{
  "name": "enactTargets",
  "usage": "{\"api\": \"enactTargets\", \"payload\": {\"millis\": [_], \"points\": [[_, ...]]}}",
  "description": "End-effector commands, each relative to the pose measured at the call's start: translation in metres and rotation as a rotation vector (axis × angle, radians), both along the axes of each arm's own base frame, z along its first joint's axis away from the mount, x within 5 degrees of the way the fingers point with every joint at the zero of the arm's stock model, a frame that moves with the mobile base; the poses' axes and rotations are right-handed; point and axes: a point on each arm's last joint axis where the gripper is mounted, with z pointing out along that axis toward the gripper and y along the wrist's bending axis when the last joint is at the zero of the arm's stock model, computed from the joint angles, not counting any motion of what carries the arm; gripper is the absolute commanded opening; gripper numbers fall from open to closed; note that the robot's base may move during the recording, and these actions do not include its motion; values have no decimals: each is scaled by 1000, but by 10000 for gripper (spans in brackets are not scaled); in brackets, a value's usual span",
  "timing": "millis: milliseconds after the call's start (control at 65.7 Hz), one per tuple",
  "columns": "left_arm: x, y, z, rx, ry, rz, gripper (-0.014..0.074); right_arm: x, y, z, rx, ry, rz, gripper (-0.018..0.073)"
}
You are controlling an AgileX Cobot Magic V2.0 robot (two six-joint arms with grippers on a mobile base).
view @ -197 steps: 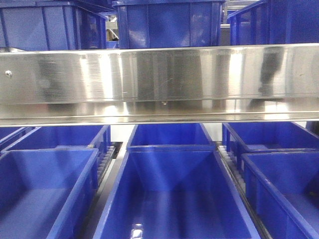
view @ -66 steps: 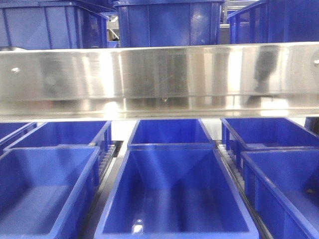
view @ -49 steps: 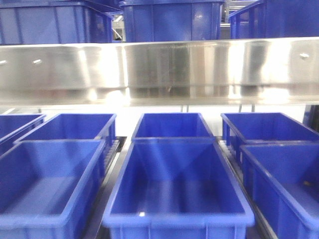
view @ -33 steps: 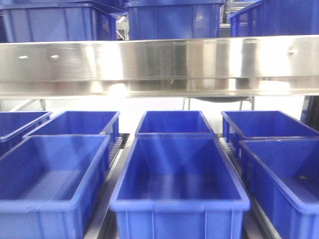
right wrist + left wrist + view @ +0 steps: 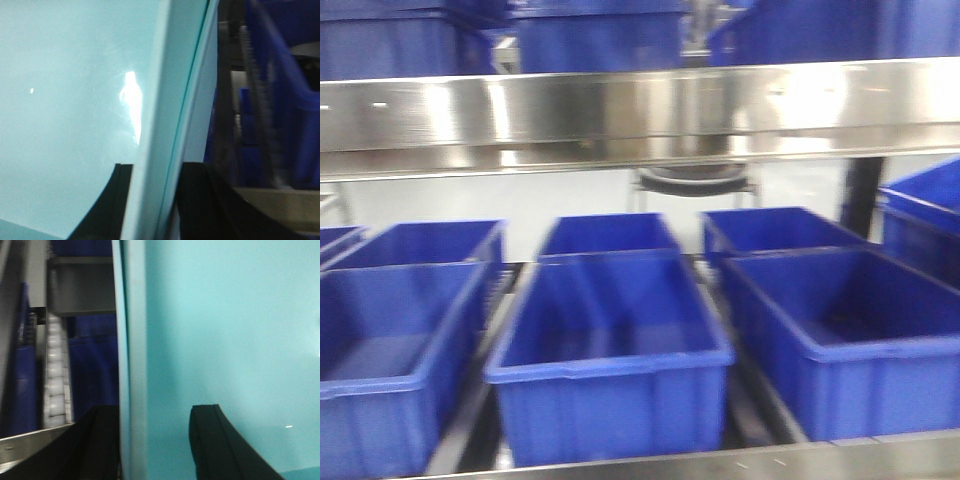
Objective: Move two blue bins to right shelf middle
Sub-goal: 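Carry the cyan bin away from the shelf while driving the base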
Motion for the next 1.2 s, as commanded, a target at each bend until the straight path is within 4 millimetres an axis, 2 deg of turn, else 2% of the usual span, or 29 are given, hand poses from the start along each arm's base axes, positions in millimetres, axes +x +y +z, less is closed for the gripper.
{"api": "enactTargets", "payload": {"millis": [0,1188], "points": [[-6,3,16,7,-98,-18,-111,-6,-6,26,50,-185,-24,-154],[-6,3,16,7,-98,-18,-111,-6,-6,26,50,-185,-24,-154]]}}
